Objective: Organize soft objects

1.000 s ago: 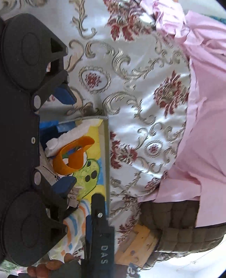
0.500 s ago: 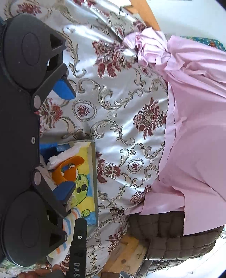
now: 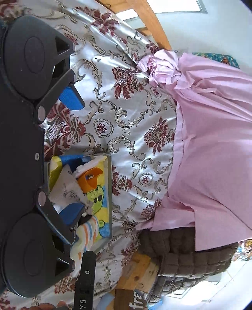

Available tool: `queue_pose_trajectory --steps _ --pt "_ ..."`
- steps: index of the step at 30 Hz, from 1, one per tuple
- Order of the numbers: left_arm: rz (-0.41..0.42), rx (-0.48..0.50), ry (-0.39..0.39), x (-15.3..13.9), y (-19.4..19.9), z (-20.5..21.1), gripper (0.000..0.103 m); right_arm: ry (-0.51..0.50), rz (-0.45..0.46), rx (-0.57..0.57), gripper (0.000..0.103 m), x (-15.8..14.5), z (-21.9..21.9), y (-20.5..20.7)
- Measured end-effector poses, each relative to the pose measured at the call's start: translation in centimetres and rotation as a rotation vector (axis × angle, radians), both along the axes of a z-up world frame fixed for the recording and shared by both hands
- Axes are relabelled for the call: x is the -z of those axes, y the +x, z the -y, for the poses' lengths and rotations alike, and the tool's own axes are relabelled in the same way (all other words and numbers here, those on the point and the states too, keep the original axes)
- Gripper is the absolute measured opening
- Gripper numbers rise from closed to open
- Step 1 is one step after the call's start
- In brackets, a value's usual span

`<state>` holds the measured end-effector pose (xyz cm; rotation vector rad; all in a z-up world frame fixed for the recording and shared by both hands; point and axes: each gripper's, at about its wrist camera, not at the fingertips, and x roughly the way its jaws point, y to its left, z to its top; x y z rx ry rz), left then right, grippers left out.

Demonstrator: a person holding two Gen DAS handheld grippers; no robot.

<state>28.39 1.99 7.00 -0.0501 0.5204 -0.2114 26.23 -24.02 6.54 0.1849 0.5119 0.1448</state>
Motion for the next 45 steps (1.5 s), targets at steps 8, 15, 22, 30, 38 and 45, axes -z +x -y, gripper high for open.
queue_pose_trajectory --steps 8,15,22,30,38,45 --pt "-0.012 -0.009 -0.066 -1.9 -5.6 1.0 0.102 0.004 0.037 0.03 0.103 -2.1 0.5 -6.2" --pt "0.057 -0.005 -0.072 -2.9 -10.2 1.8 0.102 -0.017 0.056 0.053 0.103 -2.2 1.0 -10.6" --pt "0.052 -0.076 -0.137 -1.3 -13.8 0.9 0.102 -0.041 0.076 0.071 0.103 -1.5 1.0 -14.2" --pt "0.046 -0.082 -0.095 0.3 -15.9 0.4 0.102 -0.064 0.091 0.074 0.103 -1.0 0.3 -16.2" --pt "0.058 -0.076 -0.08 1.1 -17.0 0.1 0.102 -0.086 0.113 0.078 0.103 0.5 -0.4 -17.4" --pt "0.126 -0.092 -0.056 2.4 -19.2 0.2 0.102 -0.126 0.142 0.107 0.103 3.6 -0.8 -18.9"
